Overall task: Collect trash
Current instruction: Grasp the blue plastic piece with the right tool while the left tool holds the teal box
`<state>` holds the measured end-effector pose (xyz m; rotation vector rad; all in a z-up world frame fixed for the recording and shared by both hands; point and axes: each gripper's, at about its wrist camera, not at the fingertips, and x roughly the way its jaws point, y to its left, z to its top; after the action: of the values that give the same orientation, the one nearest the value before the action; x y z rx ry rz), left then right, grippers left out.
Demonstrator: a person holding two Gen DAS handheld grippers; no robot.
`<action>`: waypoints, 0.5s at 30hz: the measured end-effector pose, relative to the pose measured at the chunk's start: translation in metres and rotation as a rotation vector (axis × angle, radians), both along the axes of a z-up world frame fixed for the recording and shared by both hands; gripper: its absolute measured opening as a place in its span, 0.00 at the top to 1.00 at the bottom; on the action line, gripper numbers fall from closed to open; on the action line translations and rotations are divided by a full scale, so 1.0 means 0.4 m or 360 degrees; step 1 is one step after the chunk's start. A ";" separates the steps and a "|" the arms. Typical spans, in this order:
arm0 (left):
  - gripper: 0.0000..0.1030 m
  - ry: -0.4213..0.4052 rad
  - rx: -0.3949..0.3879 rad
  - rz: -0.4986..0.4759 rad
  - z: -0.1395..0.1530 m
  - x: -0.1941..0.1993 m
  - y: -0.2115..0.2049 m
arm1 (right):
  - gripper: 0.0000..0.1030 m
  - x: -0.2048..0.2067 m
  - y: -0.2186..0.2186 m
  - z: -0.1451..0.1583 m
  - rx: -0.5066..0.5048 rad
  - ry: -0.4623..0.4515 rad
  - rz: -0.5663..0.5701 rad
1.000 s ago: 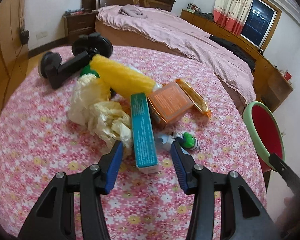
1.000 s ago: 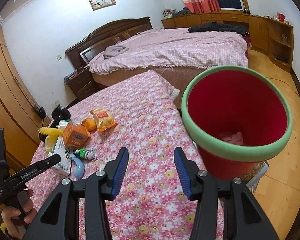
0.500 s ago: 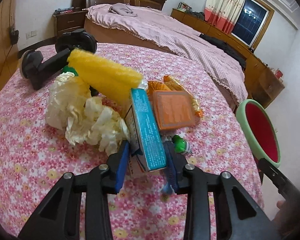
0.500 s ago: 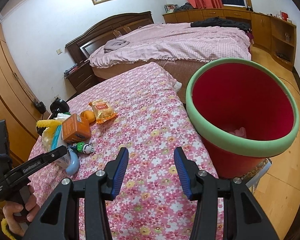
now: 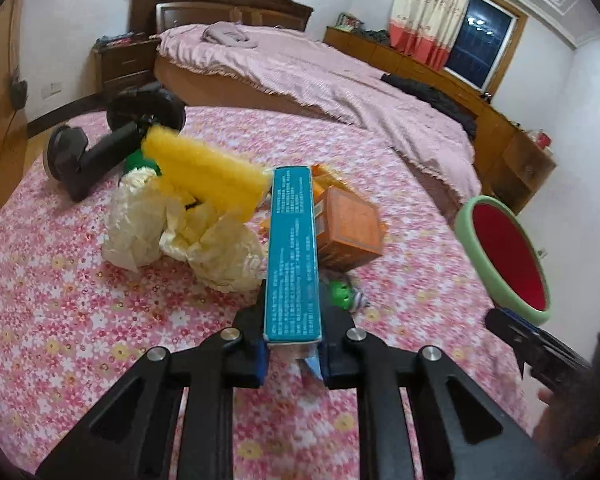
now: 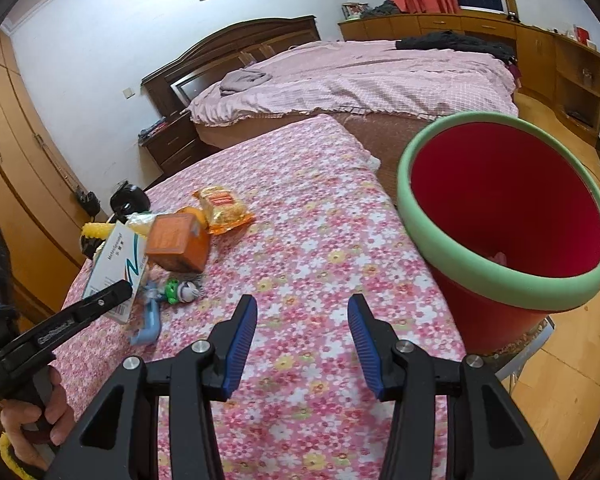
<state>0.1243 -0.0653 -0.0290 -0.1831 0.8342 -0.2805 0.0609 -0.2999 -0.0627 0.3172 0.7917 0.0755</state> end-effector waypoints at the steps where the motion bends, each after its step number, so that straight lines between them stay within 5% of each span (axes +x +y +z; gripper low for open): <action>1: 0.82 -0.0008 -0.0010 0.0000 0.008 -0.008 0.007 | 0.51 0.000 0.007 0.002 -0.0001 -0.0004 0.0009; 15: 0.82 -0.0088 -0.0028 0.0245 0.052 -0.090 0.166 | 0.51 0.004 0.156 0.015 0.0003 -0.0013 0.0227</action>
<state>0.0881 0.0011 -0.0084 -0.2537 0.7588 -0.1476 0.0627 -0.2374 -0.0565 0.2621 0.8052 0.2112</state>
